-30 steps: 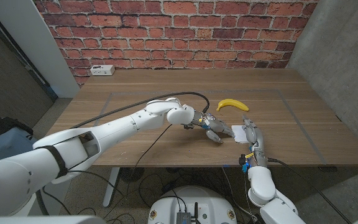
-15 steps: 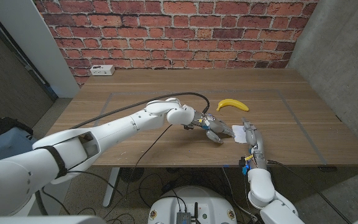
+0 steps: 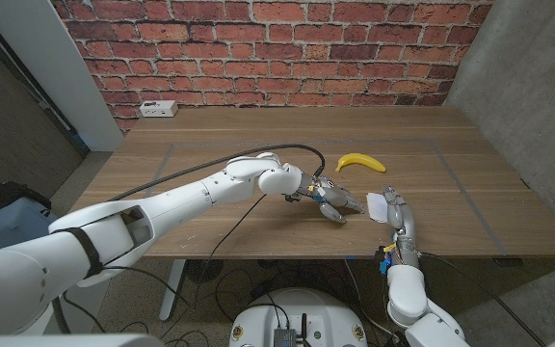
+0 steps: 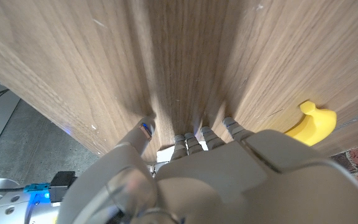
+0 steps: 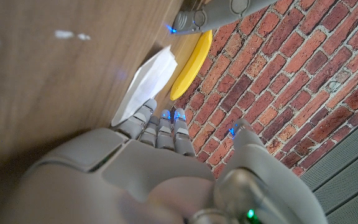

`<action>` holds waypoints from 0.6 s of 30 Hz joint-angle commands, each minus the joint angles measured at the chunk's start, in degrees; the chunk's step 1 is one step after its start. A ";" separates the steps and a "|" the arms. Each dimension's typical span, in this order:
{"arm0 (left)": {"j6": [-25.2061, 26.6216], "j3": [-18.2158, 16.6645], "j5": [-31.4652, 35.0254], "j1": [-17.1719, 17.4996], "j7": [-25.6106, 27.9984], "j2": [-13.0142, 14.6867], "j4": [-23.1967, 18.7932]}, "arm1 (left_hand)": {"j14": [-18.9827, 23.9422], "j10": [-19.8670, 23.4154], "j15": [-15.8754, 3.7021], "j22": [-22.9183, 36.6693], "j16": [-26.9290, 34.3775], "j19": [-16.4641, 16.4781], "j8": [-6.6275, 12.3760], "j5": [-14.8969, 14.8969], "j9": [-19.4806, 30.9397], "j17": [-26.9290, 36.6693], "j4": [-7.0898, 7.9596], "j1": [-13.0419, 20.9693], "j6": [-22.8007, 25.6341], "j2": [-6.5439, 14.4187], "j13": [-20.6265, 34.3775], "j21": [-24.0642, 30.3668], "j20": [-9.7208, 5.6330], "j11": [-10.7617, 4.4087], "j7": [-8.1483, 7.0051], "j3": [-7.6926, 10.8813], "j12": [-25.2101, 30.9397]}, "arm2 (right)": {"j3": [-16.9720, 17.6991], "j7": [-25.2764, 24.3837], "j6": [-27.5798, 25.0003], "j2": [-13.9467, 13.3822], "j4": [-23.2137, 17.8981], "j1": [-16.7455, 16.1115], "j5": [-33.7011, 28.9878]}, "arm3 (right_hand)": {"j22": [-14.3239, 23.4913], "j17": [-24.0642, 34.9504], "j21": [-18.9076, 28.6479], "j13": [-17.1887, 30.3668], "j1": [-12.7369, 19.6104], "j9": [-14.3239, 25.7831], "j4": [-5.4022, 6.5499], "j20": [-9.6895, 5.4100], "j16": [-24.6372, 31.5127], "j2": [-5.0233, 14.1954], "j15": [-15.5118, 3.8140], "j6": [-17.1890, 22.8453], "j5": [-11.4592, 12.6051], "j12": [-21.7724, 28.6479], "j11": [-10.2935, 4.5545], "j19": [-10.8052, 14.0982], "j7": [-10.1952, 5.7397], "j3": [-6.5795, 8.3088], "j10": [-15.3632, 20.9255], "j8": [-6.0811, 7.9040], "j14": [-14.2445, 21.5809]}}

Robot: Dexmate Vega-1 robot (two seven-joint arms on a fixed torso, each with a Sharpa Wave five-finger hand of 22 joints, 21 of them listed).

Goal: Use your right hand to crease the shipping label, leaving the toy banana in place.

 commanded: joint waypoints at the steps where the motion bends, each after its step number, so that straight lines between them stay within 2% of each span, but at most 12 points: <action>1: 0.56 -0.25 0.40 0.41 -2.19 0.16 -0.73 | -0.11 0.40 -2.13 0.19 0.24 0.10 0.28 -0.16 0.25 0.21 0.29 -0.46 0.21 0.40 0.09 0.37 0.34 0.27 0.05 0.00 0.27 | 0.69 -0.57 0.55 -1.06 -0.74 -0.11 -2.02 | 0.34 0.13 0.32 0.06 0.31 0.14 -0.16 -0.32 -0.10 0.45 -0.12 -0.14 0.40 -0.14 0.10 0.00 0.37 -0.31 0.05 0.03 -0.01; 6: 0.78 -0.60 0.48 0.83 -1.60 0.51 -1.49 | -0.23 0.30 -2.17 0.19 0.22 0.06 0.25 -0.16 0.25 0.22 0.34 -0.50 0.10 0.44 0.09 0.38 0.32 0.17 -0.07 0.00 0.26 | 0.63 -0.47 5.17 -0.55 1.14 0.42 -2.71 | 0.33 0.07 0.50 0.06 0.49 0.14 -0.27 -0.28 0.03 0.51 -0.20 -0.13 0.44 -0.04 -0.06 0.39 0.31 -0.24 0.24 0.06 0.29; 10: 1.37 -1.08 0.92 1.33 -0.78 0.93 -2.46 | -1.51 -1.25 -1.98 0.20 -0.04 -0.80 -0.25 -0.23 0.26 0.37 0.80 -0.91 -1.57 0.48 0.10 0.11 0.41 0.16 -0.66 -0.24 -0.20 | 0.73 0.20 10.16 -0.20 2.67 1.07 -3.44 | 0.32 -0.10 1.30 0.06 1.28 0.18 -0.74 0.10 0.67 0.70 -0.79 1.15 0.49 0.16 -0.54 2.68 -1.40 0.07 0.82 0.56 2.40; 11: 1.56 -1.29 1.13 1.53 -0.26 1.10 -2.79 | -2.10 -2.07 -1.69 0.21 -0.02 -1.37 -0.42 -0.28 0.29 0.49 1.26 -1.28 -2.61 0.51 0.12 -0.06 0.38 0.28 -0.96 -0.41 -0.35 | 0.82 0.17 11.10 -0.08 2.92 1.21 -3.87 | 0.33 -0.11 1.43 0.06 1.44 0.19 -0.82 0.54 0.74 0.79 -0.70 1.23 0.49 0.20 -0.63 3.12 -1.66 0.15 0.95 0.57 2.72; 12: 1.79 -1.53 1.22 1.71 0.11 1.24 -3.09 | -2.36 -2.78 -1.62 0.21 0.00 -1.76 -0.34 -0.30 0.30 0.55 1.57 -1.54 -2.80 0.45 0.12 -0.19 0.42 0.40 -1.08 -0.49 -0.51 | 0.93 0.07 11.78 0.01 3.01 1.30 -4.44 | 0.36 -0.08 1.73 0.06 1.64 0.22 -0.85 1.61 0.97 1.01 -0.76 1.49 0.46 0.27 -0.94 4.21 -2.56 0.29 1.23 0.63 3.57; 14: 2.21 -2.10 1.40 2.15 1.18 1.62 -3.76 | -3.22 -3.58 -1.34 0.22 -0.17 -2.39 -0.37 -0.33 0.33 0.56 1.82 -1.80 -3.38 0.31 0.14 -0.39 0.50 0.63 -1.36 -0.60 -0.62 | 1.20 -0.03 13.10 0.06 3.13 1.43 -5.63 | 0.38 -0.04 2.03 0.06 1.84 0.25 -0.90 2.33 1.31 1.11 -1.52 1.79 0.40 0.38 -1.46 5.50 -4.15 0.39 1.70 0.70 4.81; 16: 2.80 -2.62 1.68 2.55 1.83 2.00 -4.57 | -3.78 -4.30 -0.83 0.25 -0.12 -2.87 -0.27 -0.36 0.36 0.61 2.26 -2.19 -3.77 0.25 0.16 -0.52 0.52 1.03 -2.11 -0.72 -0.63 | 1.55 -0.18 13.55 0.08 2.73 1.33 -6.80 | 0.39 -0.05 2.15 0.06 2.14 0.27 -1.00 2.93 1.31 1.31 -1.52 2.27 0.41 0.42 -1.93 6.13 -4.70 0.57 1.94 0.84 5.12; 18: 3.17 -3.18 1.90 3.05 2.96 2.41 -5.24 | -4.21 -4.61 -0.40 0.28 -0.11 -3.30 -0.17 -0.40 0.39 0.68 2.62 -2.58 -3.89 0.02 0.17 -0.64 0.62 1.14 -2.09 -0.93 -0.57 | 1.85 -0.05 13.52 -0.20 2.18 1.14 -8.02 | 0.40 -0.03 2.15 0.06 2.26 0.28 -1.02 2.92 1.54 1.43 -1.42 2.49 0.40 0.54 -2.14 6.37 -4.92 0.67 2.35 0.89 5.87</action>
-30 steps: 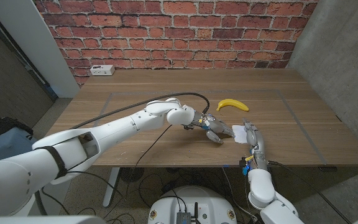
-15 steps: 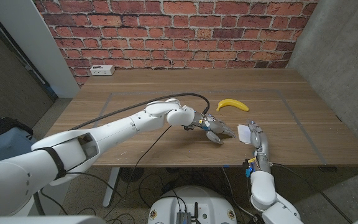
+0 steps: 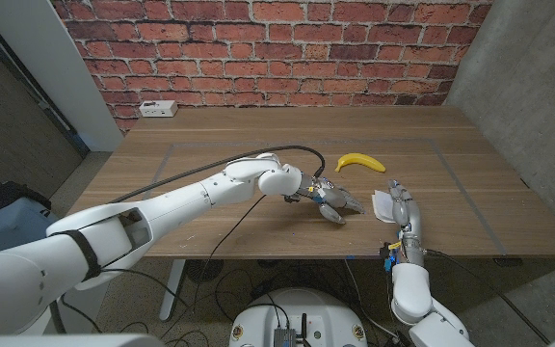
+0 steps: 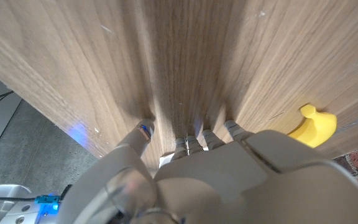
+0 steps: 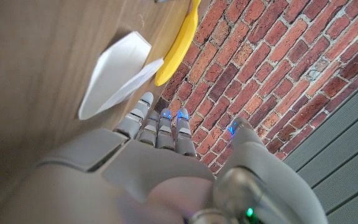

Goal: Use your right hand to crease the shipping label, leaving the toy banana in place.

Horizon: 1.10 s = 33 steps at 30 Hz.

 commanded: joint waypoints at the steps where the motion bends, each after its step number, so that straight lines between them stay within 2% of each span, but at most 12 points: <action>1: 2.07 -2.89 1.08 2.51 5.45 2.19 -3.98 | -1.21 -1.12 -0.50 0.44 0.05 -1.13 0.12 -0.41 0.30 0.33 0.89 -0.88 -0.53 0.44 0.24 -0.45 0.26 0.36 -0.43 -0.22 -0.27 | 1.32 0.10 7.91 0.38 0.18 0.30 -5.84 | 0.11 0.07 0.39 0.06 0.91 0.29 -0.33 0.20 0.61 0.04 0.04 0.57 0.18 0.46 -0.50 1.02 -0.88 0.45 0.70 0.64 1.46; 4: 2.47 -4.12 1.07 3.56 7.85 3.02 -5.12 | -1.70 -1.67 -0.01 0.48 0.10 -1.97 0.33 -0.48 0.34 0.27 1.11 -1.49 -0.46 -0.49 0.26 -0.69 0.71 0.21 -1.03 -0.79 -0.15 | 1.76 0.24 7.31 0.45 -0.72 -0.19 -6.40 | 0.11 0.06 0.34 0.05 1.02 0.29 -0.39 0.03 0.60 0.00 0.13 0.63 0.17 0.48 -0.56 1.07 -0.82 0.48 0.83 0.64 1.62; 6: 2.57 -5.20 0.92 4.55 10.46 3.64 -5.78 | -1.72 -1.78 0.25 0.49 0.18 -2.17 0.38 -0.49 0.35 0.25 1.16 -1.72 -0.50 -0.82 0.26 -0.73 1.13 0.42 -0.89 -1.01 -0.07 | 2.02 0.14 6.95 0.46 -1.18 -0.52 -7.15 | 0.12 0.07 0.25 0.05 1.01 0.29 -0.40 -0.24 0.59 -0.09 0.23 0.67 0.15 0.50 -0.42 0.93 -0.75 0.44 0.96 0.64 1.67; 8: 2.47 -6.36 0.60 5.63 13.58 4.15 -6.21 | -1.39 -1.74 0.36 0.51 0.40 -2.26 0.71 -0.50 0.36 0.19 1.12 -2.09 0.16 -1.55 0.26 -0.70 1.02 0.21 -1.26 -1.48 0.15 | 2.24 0.21 6.76 0.49 -1.61 -0.84 -7.44 | 0.12 0.09 0.18 0.05 1.02 0.30 -0.41 -0.59 0.54 -0.13 0.28 0.75 0.13 0.51 -0.34 0.87 -0.73 0.42 1.05 0.65 1.64; 11: 1.72 -8.48 -0.52 7.80 20.08 4.81 -6.30 | 1.02 0.76 0.16 0.51 1.18 -1.61 1.42 -0.34 0.39 0.12 0.91 -2.89 2.50 -2.65 0.26 -0.27 0.93 0.12 -1.42 -2.34 1.34 | 2.54 -0.06 6.45 0.74 -2.08 -1.20 -8.16 | 0.13 0.09 0.11 0.05 1.07 0.30 -0.43 -0.74 0.51 -0.17 0.28 0.95 0.12 0.61 -0.25 0.81 -0.60 0.42 1.41 0.70 1.70; 12: 1.47 -9.76 -1.08 9.23 24.13 5.20 -6.41 | 2.01 1.71 0.21 0.48 1.31 -1.23 1.78 -0.28 0.41 0.09 0.67 -3.04 4.01 -2.84 0.26 -0.05 0.93 -0.04 -1.45 -2.51 1.65 | 2.65 -0.18 6.23 0.71 -2.34 -1.37 -8.63 | 0.13 0.09 0.09 0.05 1.10 0.30 -0.47 -0.74 0.51 -0.22 0.30 1.06 0.12 0.63 -0.24 0.82 -0.61 0.42 1.48 0.73 1.76; 13: 1.39 -9.81 -1.01 9.29 24.40 5.17 -6.34 | 2.29 2.64 0.00 0.46 1.25 -0.86 2.04 -0.25 0.42 0.06 0.47 -3.05 5.10 -2.91 0.27 0.13 0.89 -0.27 -1.34 -2.58 1.96 | 2.70 -0.13 6.21 0.78 -2.34 -1.39 -8.68 | 0.13 0.10 0.04 0.05 1.07 0.31 -0.45 -0.81 0.49 -0.26 0.31 1.09 0.10 0.63 -0.14 0.73 -0.58 0.38 1.54 0.72 1.74; 14: 1.51 -10.96 -1.83 10.61 27.35 5.37 -6.42 | 3.22 3.35 -0.13 0.42 1.38 -0.55 2.29 -0.24 0.43 0.05 0.17 -3.03 6.37 -3.03 0.26 0.29 0.89 -0.34 -1.37 -2.64 2.14 | 2.79 -0.11 6.46 0.86 -2.38 -1.45 -8.61 | 0.13 0.11 0.02 0.05 1.06 0.31 -0.45 -0.85 0.49 -0.28 0.33 1.11 0.10 0.66 -0.11 0.73 -0.57 0.37 1.64 0.72 1.77; 18: 1.39 -13.03 -4.13 12.96 32.39 5.34 -6.03 | 4.58 4.74 -0.25 0.36 1.56 -0.09 2.38 -0.22 0.44 0.04 -0.34 -2.86 7.63 -3.02 0.26 0.51 0.97 -0.35 -1.41 -2.61 2.50 | 3.08 0.07 6.48 0.90 -2.63 -1.63 -9.05 | 0.14 0.11 -0.06 0.05 1.12 0.31 -0.50 -1.11 0.45 -0.35 0.30 1.26 0.10 0.68 0.02 0.64 -0.49 0.36 1.83 0.75 1.81; 22: 2.18 -14.56 -5.97 14.82 35.31 5.14 -6.15 | 4.91 5.38 -0.21 0.33 1.51 0.04 2.38 -0.23 0.44 0.03 -0.61 -2.73 8.11 -2.98 0.26 0.57 1.22 -0.29 -1.39 -2.56 2.65 | 3.26 0.68 6.39 0.74 -2.76 -1.59 -9.12 | 0.14 0.10 -0.11 0.04 1.17 0.31 -0.54 -1.25 0.43 -0.40 0.35 1.38 0.09 0.71 0.00 0.62 -0.42 0.35 2.00 0.77 1.90; 33: 3.66 -16.76 -10.06 17.62 38.29 4.82 -6.70 | 5.87 6.58 0.35 0.21 1.49 0.37 2.17 -0.27 0.43 0.03 -1.26 -2.53 8.75 -3.15 0.26 0.71 1.75 -0.02 -1.70 -2.59 2.84 | 3.56 1.52 5.98 0.82 -2.89 -0.93 -9.25 | 0.15 0.14 -0.25 0.04 1.15 0.31 -0.56 -1.36 0.36 -0.58 0.60 1.64 0.06 0.75 0.32 0.55 -0.45 0.23 2.45 0.77 2.03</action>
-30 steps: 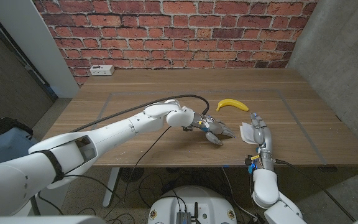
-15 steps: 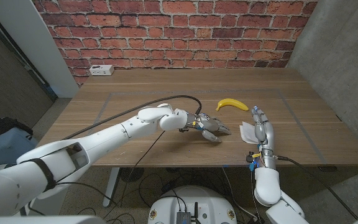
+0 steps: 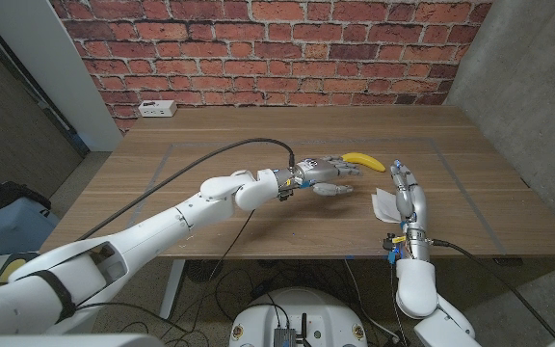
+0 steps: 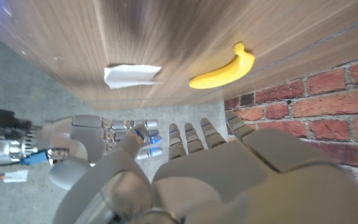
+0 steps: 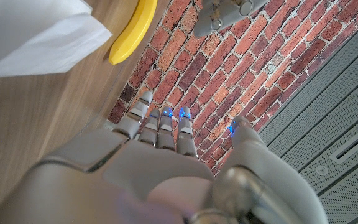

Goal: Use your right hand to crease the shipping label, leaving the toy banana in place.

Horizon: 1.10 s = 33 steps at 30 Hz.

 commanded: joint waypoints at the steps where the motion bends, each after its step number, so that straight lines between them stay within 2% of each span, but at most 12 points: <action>1: 1.30 -3.31 -4.53 4.01 6.27 -0.13 -0.71 | 1.19 1.03 0.13 -0.04 0.35 0.24 0.09 0.11 0.17 0.10 -0.45 0.34 0.88 -0.29 0.11 0.26 0.62 -0.06 -0.01 0.02 0.42 | 0.54 0.89 -0.49 0.12 -0.46 0.40 -0.50 | 0.16 0.14 -0.06 0.04 0.29 0.31 -0.35 -0.21 0.03 -0.37 0.09 0.64 0.07 0.56 0.08 0.09 0.11 0.00 0.63 0.36 0.57; 8: 0.50 -4.46 -8.30 5.25 7.41 -0.38 -0.02 | 1.76 0.15 0.09 -0.19 0.13 2.44 -0.25 0.10 0.17 0.13 -1.09 0.46 1.35 -0.40 0.13 1.09 0.90 -0.24 -0.44 0.00 -0.25 | 0.65 1.44 -0.92 -0.23 -0.84 0.62 -0.82 | 0.17 0.11 -0.10 0.04 0.46 0.31 -0.50 -0.08 0.02 -0.48 0.17 0.77 0.08 0.66 0.34 0.14 0.12 0.03 1.11 0.35 0.82; 14: -0.16 -5.84 -12.36 6.40 8.14 -0.76 0.68 | 1.72 -0.14 0.17 -0.25 -0.04 2.89 -0.70 0.09 0.17 0.15 -1.34 0.50 0.66 -0.38 0.13 1.25 1.05 -0.34 -0.90 0.02 -0.48 | 0.74 1.53 -1.07 -0.30 -0.91 0.97 -1.14 | 0.17 0.11 -0.13 0.04 0.54 0.31 -0.56 -0.10 0.01 -0.49 0.22 0.85 0.09 0.73 0.21 0.16 0.06 0.03 1.44 0.34 0.95; 26: -2.93 -8.31 -22.61 7.41 6.37 -1.78 3.31 | 1.36 -0.31 0.74 -0.32 -0.30 3.21 -0.94 0.08 0.17 0.19 -1.58 0.45 0.42 -0.41 0.13 1.35 1.24 -0.02 -0.79 -0.02 -0.68 | 0.76 2.39 -0.91 -0.40 -0.98 1.75 -0.40 | 0.18 0.14 -0.15 0.04 0.64 0.31 -0.64 -0.17 -0.02 -0.52 0.23 0.94 0.09 0.67 0.33 0.31 0.01 0.02 1.65 0.30 1.12; 33: -4.04 -9.93 -27.91 8.03 4.10 -1.03 4.13 | 0.69 -0.88 1.25 -0.36 -0.56 3.19 -1.20 0.07 0.16 0.22 -1.74 0.35 -0.03 -0.45 0.12 1.33 1.40 0.08 -0.89 -0.09 -0.99 | 0.54 2.49 -1.47 -0.15 -1.07 2.44 -0.49 | 0.18 0.16 -0.17 0.04 0.68 0.31 -0.68 -0.12 -0.05 -0.57 0.27 0.98 0.08 0.59 0.33 0.37 0.08 -0.02 1.66 0.27 1.18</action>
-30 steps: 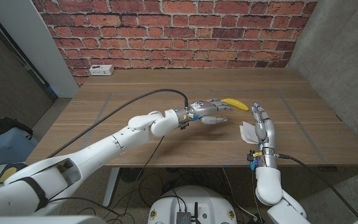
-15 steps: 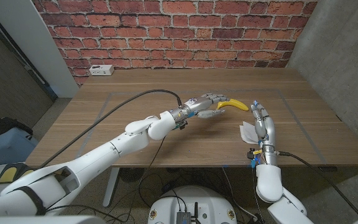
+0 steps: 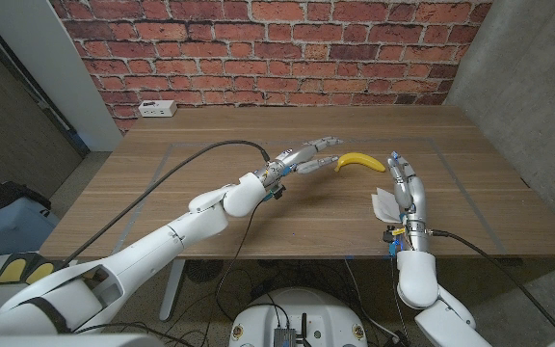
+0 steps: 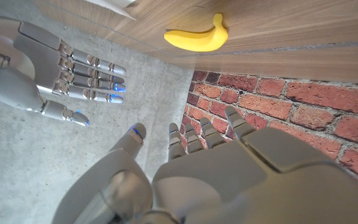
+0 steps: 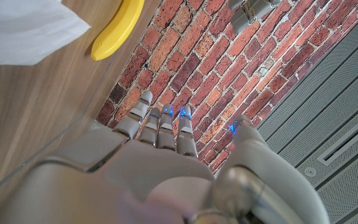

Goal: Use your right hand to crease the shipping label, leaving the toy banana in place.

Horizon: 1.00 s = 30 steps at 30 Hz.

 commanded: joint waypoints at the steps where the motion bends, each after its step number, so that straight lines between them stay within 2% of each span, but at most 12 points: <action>1: -2.38 -4.96 -9.76 2.46 -3.12 -0.24 3.74 | 0.03 -0.39 0.47 0.17 -0.09 0.16 -0.33 0.07 0.17 0.08 -0.32 0.11 -0.35 -0.23 0.11 0.25 0.45 -0.11 -0.25 0.07 -0.06 | -0.23 1.25 -0.58 0.01 -0.03 1.11 0.20 | 0.19 0.16 -0.18 0.04 0.39 0.31 -0.45 -0.14 -0.06 -0.30 0.06 0.27 0.08 0.13 -0.05 0.37 0.15 0.22 0.44 0.27 0.34; 15: -8.33 -8.07 -19.95 2.87 -7.34 0.16 8.67 | -0.96 -0.86 0.60 0.10 -0.29 0.22 -0.49 0.10 0.16 0.13 -0.41 -0.25 -0.80 -0.20 0.10 0.25 0.64 0.43 0.42 -0.08 -0.33 | -1.56 0.21 -1.28 1.52 0.49 2.38 0.04 | 0.19 0.22 -0.09 0.04 0.32 0.31 -0.44 -0.06 0.04 -0.40 0.05 0.31 0.06 0.07 0.05 0.86 0.32 0.08 0.69 0.20 0.84; 19: -10.98 -9.33 -25.14 3.16 -9.47 -0.25 11.01 | -1.09 -0.90 0.64 0.09 -0.30 0.24 -0.47 0.11 0.16 0.13 -0.42 -0.32 -0.78 -0.17 0.09 0.25 0.61 0.45 0.53 -0.10 -0.36 | -1.84 -0.24 0.16 2.07 1.02 2.36 0.42 | 0.19 0.26 -0.06 0.04 0.13 0.31 -0.36 -0.02 0.14 -0.56 0.14 0.34 0.02 0.08 0.18 1.06 0.35 -0.06 0.88 0.18 1.21; 23: -12.70 -10.70 -28.82 3.90 -10.64 -0.35 12.17 | -1.37 -0.82 0.27 0.05 -0.26 0.49 -0.40 0.15 0.12 0.12 -0.46 -0.54 -0.53 -0.12 0.06 0.32 -0.03 0.72 2.94 -0.19 -0.37 | -1.79 -1.30 0.50 2.86 0.84 1.94 0.28 | 0.19 0.28 -0.01 0.04 0.01 0.31 -0.29 -0.07 0.20 -0.63 0.09 0.44 0.03 0.11 0.30 1.31 0.42 -0.12 1.12 0.19 1.52; 27: -14.16 -11.82 -33.85 4.41 -13.17 -0.79 14.25 | -1.23 -0.39 -0.20 0.02 -0.13 1.18 -0.37 0.22 0.07 0.10 -0.40 -0.70 -0.34 0.21 0.03 0.59 -0.91 1.01 4.23 -0.14 -0.26 | -1.77 -2.76 -1.48 3.58 -0.58 1.23 -1.17 | 0.19 0.27 0.06 0.04 -0.08 0.31 -0.27 0.01 0.24 -0.73 0.07 0.61 0.05 0.21 0.46 1.62 0.70 -0.15 1.57 0.23 1.88; 30: -13.75 -12.55 -38.49 4.96 -15.65 -1.23 15.39 | -1.07 -0.17 -0.08 0.02 0.01 1.43 -0.39 0.34 0.03 0.15 0.08 -0.85 -0.24 1.40 0.00 0.69 -1.25 1.36 5.00 0.24 -0.25 | -2.06 -3.26 -2.33 3.85 -1.25 1.10 -1.81 | 0.19 0.27 0.07 0.04 -0.10 0.31 -0.27 0.06 0.27 -0.77 0.01 0.69 0.06 0.20 0.43 1.74 0.71 -0.15 1.65 0.24 2.09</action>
